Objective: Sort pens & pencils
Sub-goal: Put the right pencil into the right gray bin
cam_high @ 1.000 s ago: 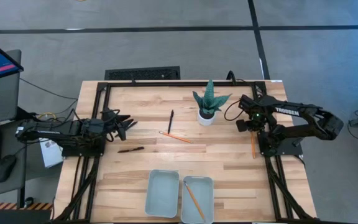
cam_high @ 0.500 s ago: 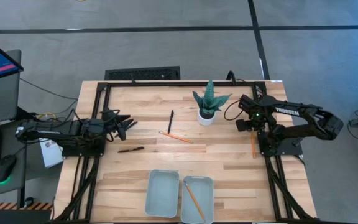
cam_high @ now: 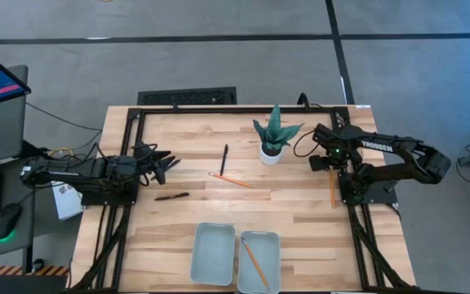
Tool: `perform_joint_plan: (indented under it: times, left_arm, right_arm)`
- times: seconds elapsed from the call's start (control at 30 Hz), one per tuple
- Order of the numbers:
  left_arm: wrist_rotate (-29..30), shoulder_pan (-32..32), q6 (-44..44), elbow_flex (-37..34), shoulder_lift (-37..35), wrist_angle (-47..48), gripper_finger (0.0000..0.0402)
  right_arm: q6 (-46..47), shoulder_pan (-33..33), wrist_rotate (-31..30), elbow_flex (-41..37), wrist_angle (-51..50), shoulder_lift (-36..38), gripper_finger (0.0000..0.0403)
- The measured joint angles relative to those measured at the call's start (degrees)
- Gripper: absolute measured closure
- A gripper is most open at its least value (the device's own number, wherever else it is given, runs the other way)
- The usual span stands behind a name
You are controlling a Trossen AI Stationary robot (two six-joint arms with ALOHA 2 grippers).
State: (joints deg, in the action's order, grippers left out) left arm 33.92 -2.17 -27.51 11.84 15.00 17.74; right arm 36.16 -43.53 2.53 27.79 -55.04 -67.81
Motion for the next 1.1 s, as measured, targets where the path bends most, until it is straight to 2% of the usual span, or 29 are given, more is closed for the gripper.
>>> perform_joint_plan:
  times: [0.47, 0.87, 1.1]
  left_arm:
    - [1.04, 0.02, 0.07, 0.00, -0.02, 0.02, 0.0269]
    - [1.03, 0.02, 0.07, 0.00, -0.02, 0.00, 0.0269]
    - [1.02, 0.01, 0.07, 0.00, -0.02, 0.00, 0.0269]
  right_arm:
    - [-0.22, 0.00, 0.41, -3.06, 2.31, 0.04, 0.0249]
    - [-0.33, 0.00, 0.80, -3.21, 3.01, -0.02, 0.0307]
    - [-0.22, 0.00, 0.86, -3.24, 3.11, -0.04, 0.0325]
